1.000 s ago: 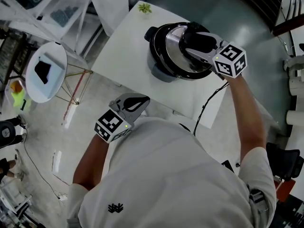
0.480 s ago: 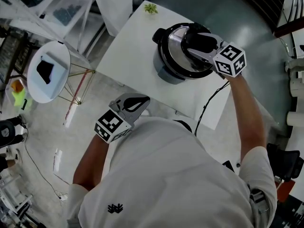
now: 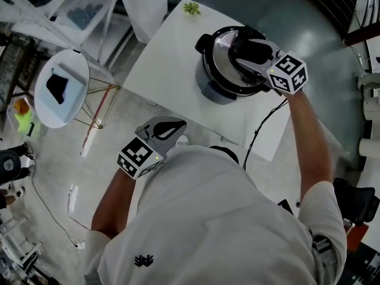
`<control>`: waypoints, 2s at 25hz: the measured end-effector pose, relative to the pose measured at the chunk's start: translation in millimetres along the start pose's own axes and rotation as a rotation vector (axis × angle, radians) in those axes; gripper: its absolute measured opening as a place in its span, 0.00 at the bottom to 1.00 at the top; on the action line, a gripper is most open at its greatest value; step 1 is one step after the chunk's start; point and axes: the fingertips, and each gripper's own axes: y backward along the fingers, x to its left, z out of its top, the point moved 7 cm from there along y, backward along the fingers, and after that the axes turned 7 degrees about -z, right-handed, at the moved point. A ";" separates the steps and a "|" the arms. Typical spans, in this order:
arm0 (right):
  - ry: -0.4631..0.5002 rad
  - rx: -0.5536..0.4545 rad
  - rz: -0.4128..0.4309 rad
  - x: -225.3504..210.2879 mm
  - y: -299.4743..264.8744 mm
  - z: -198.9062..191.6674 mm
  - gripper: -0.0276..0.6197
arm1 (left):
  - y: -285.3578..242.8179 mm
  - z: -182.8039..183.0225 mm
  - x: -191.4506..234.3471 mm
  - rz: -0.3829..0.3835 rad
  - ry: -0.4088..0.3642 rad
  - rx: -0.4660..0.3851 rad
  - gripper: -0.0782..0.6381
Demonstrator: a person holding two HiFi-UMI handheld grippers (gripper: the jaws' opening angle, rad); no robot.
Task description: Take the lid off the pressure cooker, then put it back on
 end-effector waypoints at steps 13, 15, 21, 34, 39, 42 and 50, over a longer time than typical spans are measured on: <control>-0.028 0.001 0.022 -2.5 -2.6 -2.9 0.49 | -3.9 -3.8 4.6 -0.027 0.006 0.000 0.12; -0.029 0.000 0.019 -2.1 -1.8 -2.9 0.49 | -4.2 -3.1 4.8 -0.029 0.004 -0.004 0.12; -0.028 0.002 0.016 -1.5 -2.0 -2.9 0.49 | -5.9 -2.7 4.6 -0.039 0.001 -0.005 0.12; -0.065 -0.017 -0.030 -2.5 3.7 -5.2 0.53 | -7.8 -2.3 -4.2 -0.068 -0.007 0.010 0.12; -0.100 -0.037 -0.074 0.1 19.3 -13.7 0.53 | -9.8 -3.8 -10.5 -0.086 -0.016 0.021 0.12; -0.117 -0.046 -0.102 1.9 30.4 -19.5 0.54 | -13.0 -3.4 -11.9 -0.101 -0.027 0.031 0.12; -0.179 -0.065 -0.173 16.5 68.7 -46.4 0.52 | -30.0 3.0 -23.2 -0.135 -0.064 0.054 0.12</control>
